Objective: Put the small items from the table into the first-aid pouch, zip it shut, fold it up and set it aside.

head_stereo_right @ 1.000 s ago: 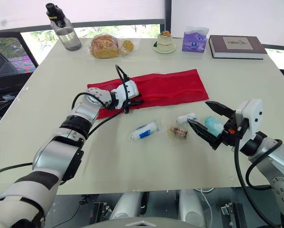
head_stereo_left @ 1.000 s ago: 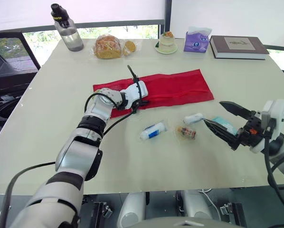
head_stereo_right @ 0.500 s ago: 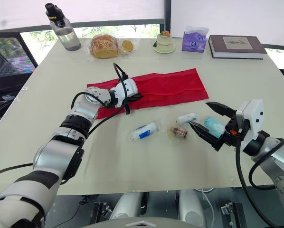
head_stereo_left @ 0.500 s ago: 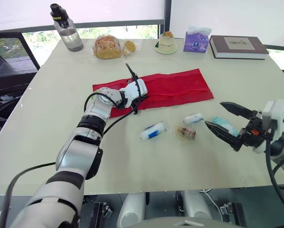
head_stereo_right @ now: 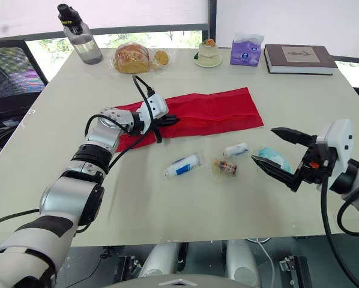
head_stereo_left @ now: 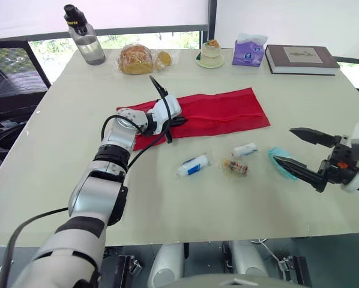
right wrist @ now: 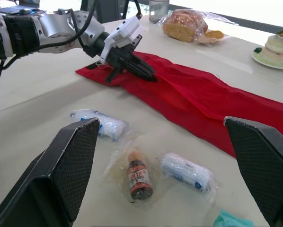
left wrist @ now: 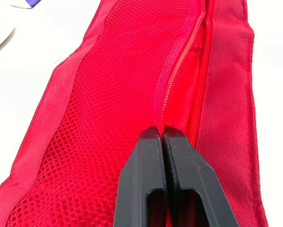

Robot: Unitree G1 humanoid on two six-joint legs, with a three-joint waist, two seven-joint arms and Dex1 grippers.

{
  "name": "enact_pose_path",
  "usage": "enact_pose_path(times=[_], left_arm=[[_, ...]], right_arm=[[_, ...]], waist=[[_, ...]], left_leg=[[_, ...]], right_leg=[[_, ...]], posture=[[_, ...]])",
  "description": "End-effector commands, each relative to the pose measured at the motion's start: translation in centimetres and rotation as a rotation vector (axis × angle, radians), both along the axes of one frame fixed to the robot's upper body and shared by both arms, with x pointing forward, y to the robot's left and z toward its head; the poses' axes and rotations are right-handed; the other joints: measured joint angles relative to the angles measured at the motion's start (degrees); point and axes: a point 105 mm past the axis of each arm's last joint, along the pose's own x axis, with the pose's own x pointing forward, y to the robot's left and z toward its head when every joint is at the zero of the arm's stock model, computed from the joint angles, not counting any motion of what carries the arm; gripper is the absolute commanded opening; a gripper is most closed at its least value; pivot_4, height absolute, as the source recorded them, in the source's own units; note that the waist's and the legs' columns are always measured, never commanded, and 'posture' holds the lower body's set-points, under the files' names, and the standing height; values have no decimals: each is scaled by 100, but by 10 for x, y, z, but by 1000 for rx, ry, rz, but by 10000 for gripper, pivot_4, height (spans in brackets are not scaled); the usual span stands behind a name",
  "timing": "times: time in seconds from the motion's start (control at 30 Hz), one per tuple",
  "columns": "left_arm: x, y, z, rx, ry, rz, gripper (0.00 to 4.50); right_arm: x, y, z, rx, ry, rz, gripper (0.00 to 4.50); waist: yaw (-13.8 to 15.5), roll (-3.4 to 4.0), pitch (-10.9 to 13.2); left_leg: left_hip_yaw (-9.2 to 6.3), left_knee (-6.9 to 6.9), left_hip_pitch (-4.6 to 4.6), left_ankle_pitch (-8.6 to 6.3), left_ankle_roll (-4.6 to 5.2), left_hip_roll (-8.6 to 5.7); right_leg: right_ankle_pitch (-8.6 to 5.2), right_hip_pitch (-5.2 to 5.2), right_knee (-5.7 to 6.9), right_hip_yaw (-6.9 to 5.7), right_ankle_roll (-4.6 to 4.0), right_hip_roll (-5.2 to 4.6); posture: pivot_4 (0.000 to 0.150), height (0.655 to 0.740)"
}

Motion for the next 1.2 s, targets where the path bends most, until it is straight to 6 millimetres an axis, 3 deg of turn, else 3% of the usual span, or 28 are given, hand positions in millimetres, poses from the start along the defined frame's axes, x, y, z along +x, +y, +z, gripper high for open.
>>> enact_pose_path(times=[0.03, 0.43, 0.67, 0.83, 1.1, 1.2], left_arm=[[1, 0, 20, -19, -69, -20, 379], [0, 4, 19, 12, -84, -17, 379], [-2, 2, 18, 34, -90, -34, 379], [-3, -2, 16, 65, -100, -51, 379], [-5, 1, 15, 89, -97, -61, 379], [-7, 5, 13, 93, -91, -59, 379]], right_arm=[[-7, -4, 16, -30, -50, 39, 45000], [-3, 7, 22, -116, -77, 183, 45000], [14, 14, -6, -230, 35, 246, 45000], [27, 38, -27, -354, 55, 369, 45000], [59, 103, -30, -439, -83, 584, 45000], [70, 119, -40, -539, -118, 638, 45000]], waist=[[0, 0, 0], [-8, -1, 1], [-7, -1, 1], [-19, 0, 1], [-48, 1, 2], [-51, 1, 2]], left_leg=[[0, 0, 0, 0, 0, 0], [0, 4, 0, 0, 0, 0], [3, 9, 0, 0, 0, 0], [2, 9, 0, 0, 0, 0], [-6, 12, -3, 0, -1, 1], [-2, 14, -7, 0, -1, -2]], right_leg=[[0, 0, 0, 0, 0, 0], [0, 1, 1, -1, 0, 0], [0, 1, 1, 1, 1, 0], [0, 1, 2, 0, 0, 0], [0, -2, 4, -6, 0, 2], [1, -2, 2, -6, 0, 0]], posture=[[1500, 7400], [1500, 7400], [1500, 7400], [1500, 7400], [1500, 7400], [1500, 7400]])
